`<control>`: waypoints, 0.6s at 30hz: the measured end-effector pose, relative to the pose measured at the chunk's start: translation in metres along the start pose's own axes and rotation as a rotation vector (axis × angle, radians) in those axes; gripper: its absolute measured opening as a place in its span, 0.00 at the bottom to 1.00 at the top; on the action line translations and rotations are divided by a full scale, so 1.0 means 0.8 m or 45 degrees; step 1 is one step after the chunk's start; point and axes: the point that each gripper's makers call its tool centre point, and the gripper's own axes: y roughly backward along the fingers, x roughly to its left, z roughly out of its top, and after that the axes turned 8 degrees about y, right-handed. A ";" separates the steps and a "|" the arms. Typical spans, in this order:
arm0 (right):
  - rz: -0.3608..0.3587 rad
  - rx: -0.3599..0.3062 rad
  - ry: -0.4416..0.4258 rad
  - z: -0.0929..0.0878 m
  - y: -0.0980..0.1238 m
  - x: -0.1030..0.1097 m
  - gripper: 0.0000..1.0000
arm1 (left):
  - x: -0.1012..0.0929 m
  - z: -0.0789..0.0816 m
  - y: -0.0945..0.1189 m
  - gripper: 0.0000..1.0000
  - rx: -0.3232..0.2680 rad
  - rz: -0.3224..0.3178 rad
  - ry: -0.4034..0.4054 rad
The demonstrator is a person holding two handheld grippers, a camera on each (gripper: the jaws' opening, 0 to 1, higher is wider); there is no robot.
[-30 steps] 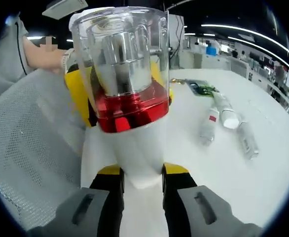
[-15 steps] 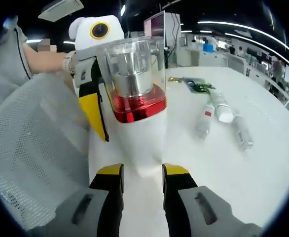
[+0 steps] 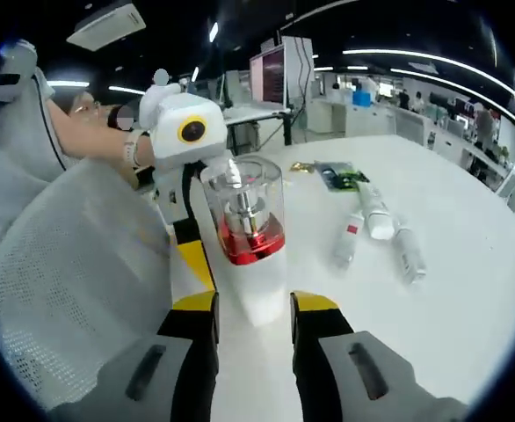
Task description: Arrange the skincare products in the storage area until every visible bottle or jar stands upright without overlapping.
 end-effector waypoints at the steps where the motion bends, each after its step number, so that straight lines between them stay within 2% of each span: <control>1: -0.001 -0.015 0.003 0.006 0.001 0.000 0.32 | -0.001 0.000 -0.001 0.28 0.006 0.004 0.005; 4: 0.005 -0.072 -0.011 0.022 0.001 -0.002 0.34 | 0.004 -0.004 -0.001 0.26 0.026 0.009 0.029; 8: 0.002 -0.105 0.008 0.038 0.000 -0.005 0.35 | 0.000 -0.008 0.000 0.25 0.040 0.011 0.022; 14: 0.040 -0.086 0.091 0.059 -0.001 -0.009 0.38 | 0.003 -0.009 0.001 0.21 0.042 0.014 0.046; 18: 0.071 -0.102 0.098 0.069 -0.005 -0.008 0.37 | 0.006 -0.011 0.002 0.21 0.046 0.013 0.041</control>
